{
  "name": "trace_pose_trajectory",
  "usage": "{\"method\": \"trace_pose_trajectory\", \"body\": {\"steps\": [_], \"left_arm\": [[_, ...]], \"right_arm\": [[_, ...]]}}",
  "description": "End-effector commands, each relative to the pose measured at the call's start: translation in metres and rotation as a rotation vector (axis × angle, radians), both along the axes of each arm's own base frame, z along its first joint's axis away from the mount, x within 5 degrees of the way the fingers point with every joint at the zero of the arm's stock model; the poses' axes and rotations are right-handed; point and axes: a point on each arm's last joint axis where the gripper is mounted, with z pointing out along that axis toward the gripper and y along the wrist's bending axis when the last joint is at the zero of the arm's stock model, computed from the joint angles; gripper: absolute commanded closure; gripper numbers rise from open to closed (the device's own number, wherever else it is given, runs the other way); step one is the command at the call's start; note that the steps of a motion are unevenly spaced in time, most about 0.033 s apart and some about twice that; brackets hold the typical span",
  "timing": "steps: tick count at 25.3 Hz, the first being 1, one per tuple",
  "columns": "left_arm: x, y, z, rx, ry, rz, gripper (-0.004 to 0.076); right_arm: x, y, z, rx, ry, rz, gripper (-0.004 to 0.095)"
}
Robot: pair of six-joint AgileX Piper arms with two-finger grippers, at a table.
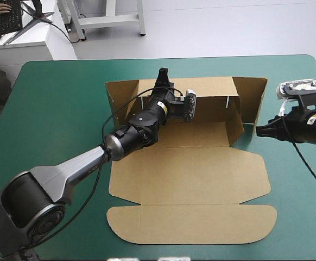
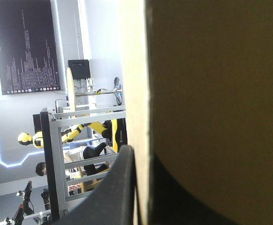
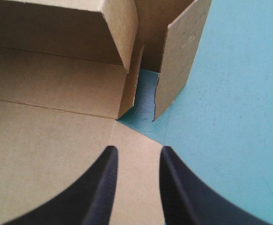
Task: Fold the box
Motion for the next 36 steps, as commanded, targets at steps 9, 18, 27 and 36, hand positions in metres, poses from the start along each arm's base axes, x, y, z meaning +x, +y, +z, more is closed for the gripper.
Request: {"method": "trace_pose_trajectory", "body": {"steps": [9, 18, 27, 36], "left_arm": [[-0.007, -0.002, 0.018, -0.052, -0.022, -0.016, 0.0734], [-0.006, -0.002, 0.017, -0.021, -0.046, -0.026, 0.0734], [-0.005, -0.003, 0.018, 0.0, -0.07, -0.036, 0.0734], [-0.005, -0.003, 0.018, -0.05, -0.05, -0.018, 0.0734]], "right_arm": [[0.042, -0.006, 0.04, -0.034, -0.127, -0.03, 0.0288], [0.154, -0.006, 0.068, -0.001, -0.229, -0.059, 0.0288], [0.243, -0.006, 0.007, 0.027, -0.116, -0.083, 0.0288], [0.254, -0.012, -0.029, -0.049, 0.05, -0.095, 0.0288]]}}
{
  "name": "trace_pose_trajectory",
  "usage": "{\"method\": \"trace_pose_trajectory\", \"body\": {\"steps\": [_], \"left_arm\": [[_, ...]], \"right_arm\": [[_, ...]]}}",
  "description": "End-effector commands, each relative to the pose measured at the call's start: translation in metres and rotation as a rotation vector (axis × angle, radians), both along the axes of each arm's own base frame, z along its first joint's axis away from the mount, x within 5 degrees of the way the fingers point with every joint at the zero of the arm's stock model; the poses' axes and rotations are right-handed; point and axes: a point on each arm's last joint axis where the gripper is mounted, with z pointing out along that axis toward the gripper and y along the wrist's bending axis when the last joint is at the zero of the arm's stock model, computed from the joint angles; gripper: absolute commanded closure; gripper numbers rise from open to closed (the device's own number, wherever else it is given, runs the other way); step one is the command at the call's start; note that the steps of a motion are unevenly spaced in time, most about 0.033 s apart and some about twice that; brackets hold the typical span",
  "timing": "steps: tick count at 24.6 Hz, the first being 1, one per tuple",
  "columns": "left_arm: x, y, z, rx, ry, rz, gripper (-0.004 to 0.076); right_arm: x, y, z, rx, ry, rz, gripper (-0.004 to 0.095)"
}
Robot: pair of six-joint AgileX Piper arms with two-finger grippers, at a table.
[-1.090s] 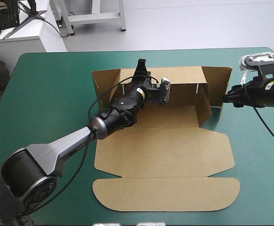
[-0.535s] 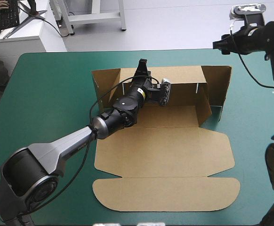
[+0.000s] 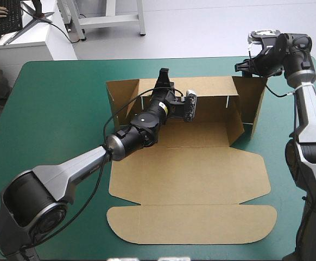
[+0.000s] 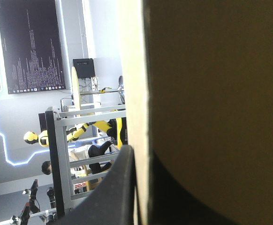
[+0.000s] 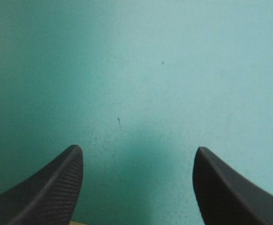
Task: Fold the box
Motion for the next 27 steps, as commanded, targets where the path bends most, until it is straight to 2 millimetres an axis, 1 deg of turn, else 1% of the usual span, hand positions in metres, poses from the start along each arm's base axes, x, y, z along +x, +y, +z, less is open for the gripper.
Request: {"method": "trace_pose_trajectory", "body": {"steps": [1, 2, 3, 6, 7, 8, 11, 13, 27], "left_arm": [[-0.008, -0.001, 0.021, -0.059, -0.029, -0.021, 0.0734], [-0.008, -0.001, 0.021, -0.058, -0.03, -0.017, 0.0734], [-0.008, -0.001, 0.021, -0.057, -0.03, -0.013, 0.0734], [-0.008, -0.001, 0.021, -0.057, -0.03, -0.013, 0.0734], [-0.008, -0.001, 0.021, -0.056, -0.03, -0.013, 0.0734], [-0.007, 0.0, 0.021, -0.054, -0.031, -0.006, 0.0734], [-0.007, 0.0, 0.021, -0.053, -0.032, -0.007, 0.0734], [-0.007, 0.0, 0.021, -0.052, -0.033, -0.007, 0.0734], [-0.007, 0.001, 0.021, -0.048, -0.035, -0.001, 0.0734]], "right_arm": [[-0.019, -0.006, 0.039, -0.027, -0.068, -0.01, 0.0288], [-0.021, -0.006, 0.038, -0.027, -0.046, -0.008, 0.0288], [-0.023, -0.006, 0.032, -0.024, 0.002, -0.014, 0.0288], [-0.024, -0.006, 0.03, 0.009, 0.016, -0.048, 0.0288], [-0.025, -0.005, 0.032, 0.02, 0.014, -0.045, 0.0288], [-0.027, -0.002, 0.035, 0.054, 0.006, -0.033, 0.0288], [-0.037, 0.001, 0.05, 0.085, -0.019, -0.022, 0.0288], [-0.045, 0.001, 0.052, 0.087, -0.008, -0.021, 0.0288], [-0.087, -0.001, 0.03, 0.031, 0.134, 0.013, 0.0288]]}}
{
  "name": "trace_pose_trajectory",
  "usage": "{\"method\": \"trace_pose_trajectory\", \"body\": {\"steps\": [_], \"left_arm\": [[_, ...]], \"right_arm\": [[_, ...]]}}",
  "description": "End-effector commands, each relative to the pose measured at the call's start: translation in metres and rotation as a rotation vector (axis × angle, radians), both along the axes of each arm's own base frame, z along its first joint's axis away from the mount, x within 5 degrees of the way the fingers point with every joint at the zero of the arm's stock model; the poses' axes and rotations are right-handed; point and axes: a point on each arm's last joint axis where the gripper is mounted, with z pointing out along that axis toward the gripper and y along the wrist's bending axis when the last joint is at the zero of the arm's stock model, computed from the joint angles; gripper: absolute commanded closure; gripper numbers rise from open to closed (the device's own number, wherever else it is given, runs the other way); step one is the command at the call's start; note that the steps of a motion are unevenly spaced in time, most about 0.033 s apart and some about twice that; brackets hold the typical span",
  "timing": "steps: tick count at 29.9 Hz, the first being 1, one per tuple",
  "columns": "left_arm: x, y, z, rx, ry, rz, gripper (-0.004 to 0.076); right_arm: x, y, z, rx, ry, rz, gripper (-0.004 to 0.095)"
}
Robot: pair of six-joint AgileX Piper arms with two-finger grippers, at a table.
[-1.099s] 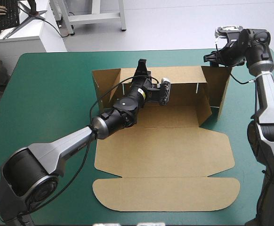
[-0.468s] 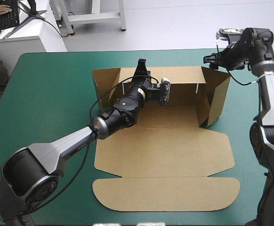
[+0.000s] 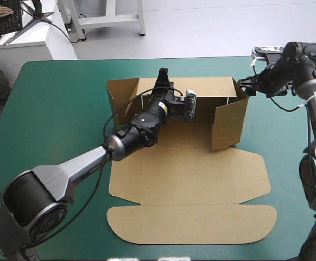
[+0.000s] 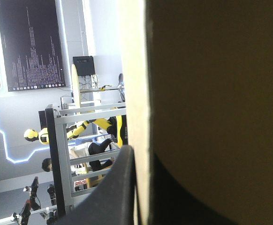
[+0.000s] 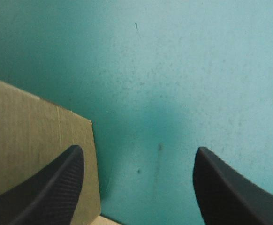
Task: Fold the box
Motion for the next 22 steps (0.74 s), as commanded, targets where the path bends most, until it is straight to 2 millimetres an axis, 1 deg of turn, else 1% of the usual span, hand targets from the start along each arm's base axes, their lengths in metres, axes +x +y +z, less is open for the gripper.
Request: {"method": "trace_pose_trajectory", "body": {"steps": [1, 6, 10, 16, 22], "left_arm": [[-0.007, 0.0, 0.022, -0.051, -0.033, -0.009, 0.0734], [-0.007, 0.0, 0.022, -0.049, -0.034, -0.009, 0.0734], [-0.007, 0.0, 0.022, -0.044, -0.04, -0.011, 0.0734], [-0.007, 0.0, 0.024, -0.002, -0.08, -0.028, 0.0734], [-0.007, 0.0, 0.025, -0.004, -0.089, -0.028, 0.0734]], "right_arm": [[-0.026, -0.004, 0.026, -0.015, -0.043, 0.02, 0.0288], [-0.042, -0.002, 0.022, -0.013, -0.016, 0.057, 0.0288], [-0.052, 0.004, 0.015, 0.028, 0.004, 0.141, 0.0288], [-0.057, 0.016, 0.013, 0.109, -0.018, 0.278, 0.0288], [-0.057, 0.017, 0.012, 0.115, -0.019, 0.299, 0.0288]]}}
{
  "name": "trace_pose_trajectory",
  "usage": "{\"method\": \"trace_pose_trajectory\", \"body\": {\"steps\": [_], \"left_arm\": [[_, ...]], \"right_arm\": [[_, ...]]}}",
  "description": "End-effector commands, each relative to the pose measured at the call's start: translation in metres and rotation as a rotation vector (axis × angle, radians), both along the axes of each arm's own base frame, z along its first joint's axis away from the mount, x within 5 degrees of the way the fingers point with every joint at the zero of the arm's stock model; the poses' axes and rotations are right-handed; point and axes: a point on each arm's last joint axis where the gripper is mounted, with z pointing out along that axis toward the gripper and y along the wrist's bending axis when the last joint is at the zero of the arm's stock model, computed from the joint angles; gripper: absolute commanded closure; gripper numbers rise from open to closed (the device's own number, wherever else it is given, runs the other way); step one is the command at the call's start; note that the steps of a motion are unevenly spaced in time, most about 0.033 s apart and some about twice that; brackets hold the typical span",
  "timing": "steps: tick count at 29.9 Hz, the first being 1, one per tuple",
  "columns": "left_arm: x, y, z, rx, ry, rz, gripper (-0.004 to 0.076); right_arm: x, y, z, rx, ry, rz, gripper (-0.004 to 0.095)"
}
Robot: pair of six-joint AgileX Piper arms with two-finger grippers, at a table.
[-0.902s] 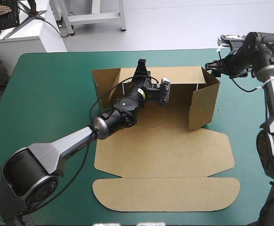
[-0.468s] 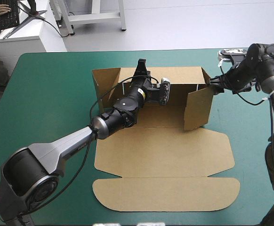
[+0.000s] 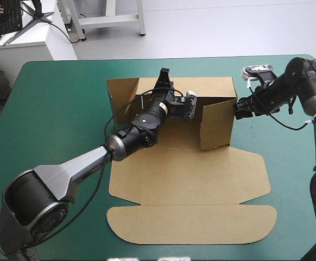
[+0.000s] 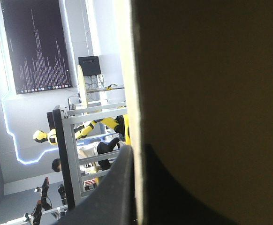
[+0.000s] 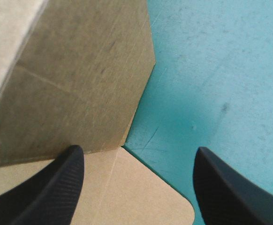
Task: Fold the box
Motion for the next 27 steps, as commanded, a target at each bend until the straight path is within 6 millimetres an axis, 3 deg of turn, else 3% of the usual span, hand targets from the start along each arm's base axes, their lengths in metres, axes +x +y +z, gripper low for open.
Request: {"method": "trace_pose_trajectory", "body": {"steps": [1, 9, 19, 27], "left_arm": [[-0.008, 0.0, 0.025, -0.042, -0.054, -0.022, 0.0734], [-0.008, 0.0, 0.025, -0.042, -0.054, -0.022, 0.0734], [-0.008, 0.0, 0.025, -0.042, -0.054, -0.022, 0.0734], [-0.008, 0.001, 0.025, -0.041, -0.055, -0.014, 0.0734]], "right_arm": [[-0.013, 0.003, 0.027, 0.05, -0.065, 0.02, 0.0288], [-0.014, 0.009, 0.032, 0.131, -0.071, 0.023, 0.0288], [-0.02, 0.039, 0.034, 0.123, -0.068, 0.101, 0.0288], [-0.023, 0.029, 0.035, -0.001, -0.059, 0.011, 0.0288]]}}
